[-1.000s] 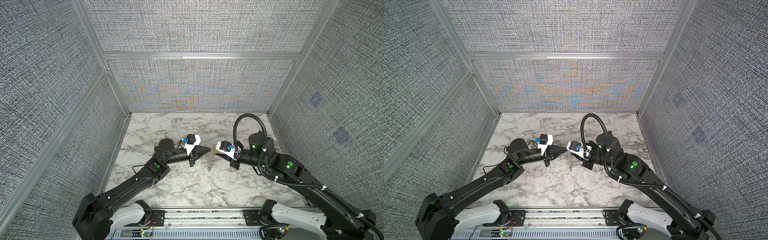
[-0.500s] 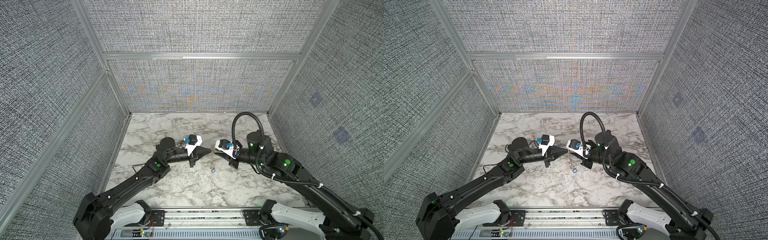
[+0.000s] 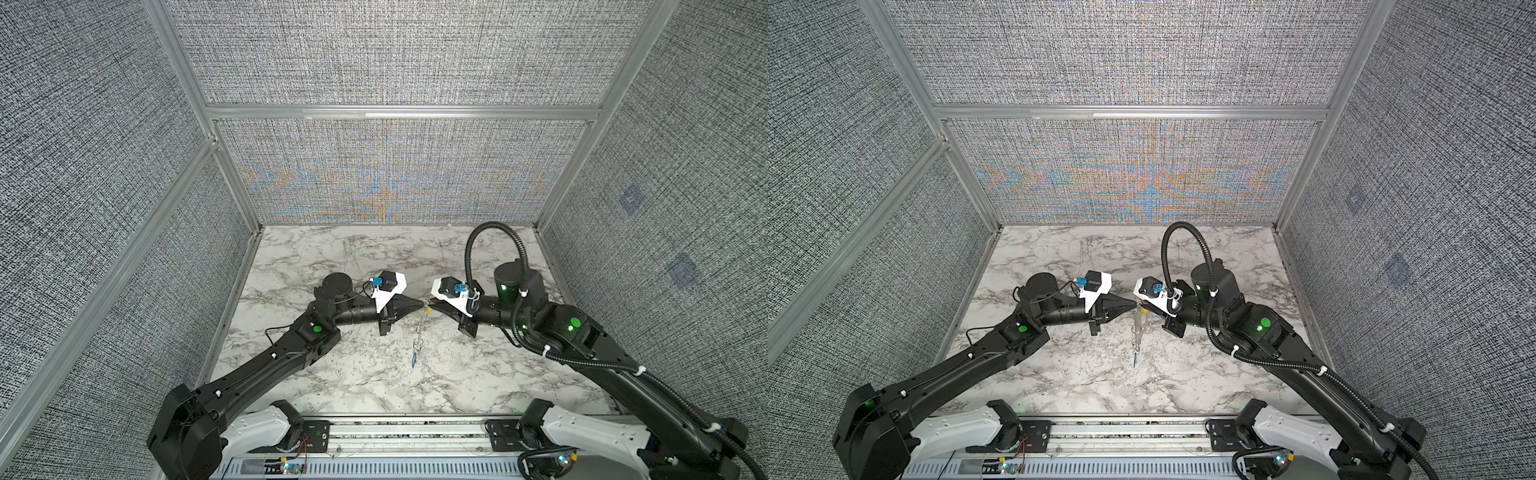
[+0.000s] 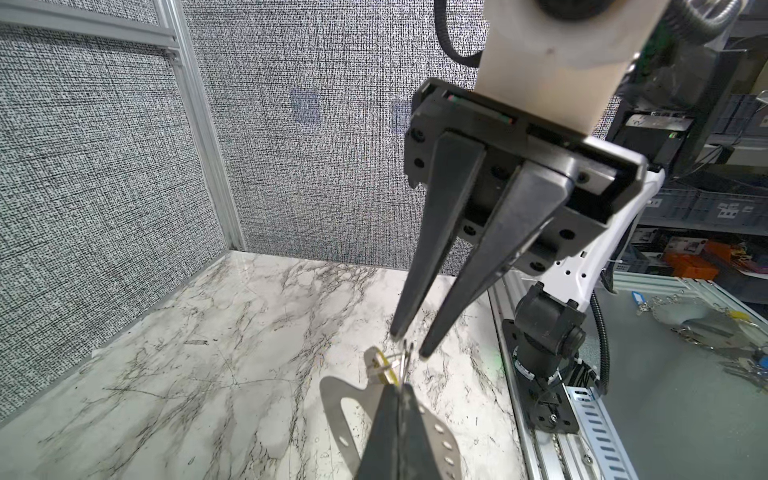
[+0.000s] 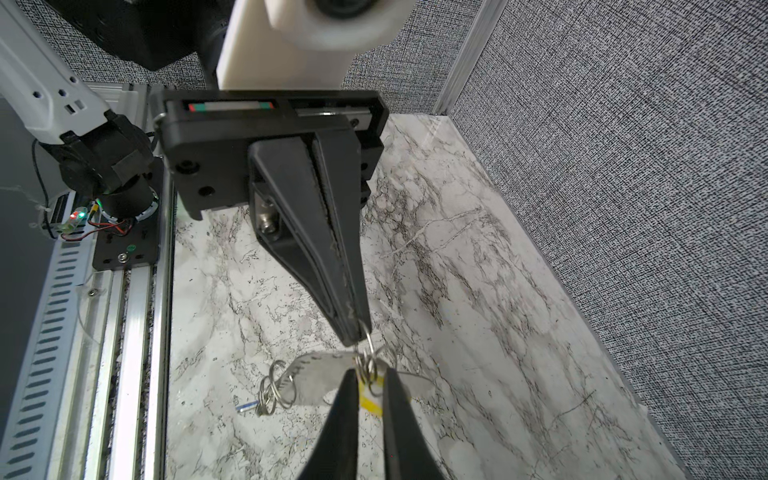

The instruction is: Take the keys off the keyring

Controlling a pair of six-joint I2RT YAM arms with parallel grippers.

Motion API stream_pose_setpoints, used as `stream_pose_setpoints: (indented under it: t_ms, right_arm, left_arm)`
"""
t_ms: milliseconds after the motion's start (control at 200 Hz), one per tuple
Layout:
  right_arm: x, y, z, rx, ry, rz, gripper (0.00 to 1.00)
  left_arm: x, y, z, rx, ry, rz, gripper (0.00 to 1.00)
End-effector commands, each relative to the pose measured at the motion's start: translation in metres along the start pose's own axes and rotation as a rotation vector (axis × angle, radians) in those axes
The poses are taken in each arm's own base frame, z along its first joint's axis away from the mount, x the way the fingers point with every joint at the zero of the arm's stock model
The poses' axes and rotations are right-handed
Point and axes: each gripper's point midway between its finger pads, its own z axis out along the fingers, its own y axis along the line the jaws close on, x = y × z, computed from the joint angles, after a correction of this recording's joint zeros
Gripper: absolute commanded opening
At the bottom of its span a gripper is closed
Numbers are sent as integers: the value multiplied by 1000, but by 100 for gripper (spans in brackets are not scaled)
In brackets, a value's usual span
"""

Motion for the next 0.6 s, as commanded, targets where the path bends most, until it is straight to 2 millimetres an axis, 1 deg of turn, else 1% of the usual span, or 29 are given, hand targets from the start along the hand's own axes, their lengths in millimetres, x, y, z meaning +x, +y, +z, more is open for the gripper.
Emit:
stream_pose_setpoints:
  t_ms: [0, 140, 320, 595]
  right_arm:
    - [-8, -1, -4, -3, -32, 2, 18]
    - [-10, 0, -8, -15, -39, 10, 19]
    - [-1, 3, -3, -49, 9, 18, 18]
    - [2, 6, 2, -77, 23, 18, 14]
  left_arm:
    - [-7, -3, 0, 20, -14, 31, 0]
    - [-7, -4, 0, 27, -10, 34, 0]
    - [-6, -7, 1, 44, -9, 31, 0]
    - [-5, -8, 1, 52, -1, 31, 0]
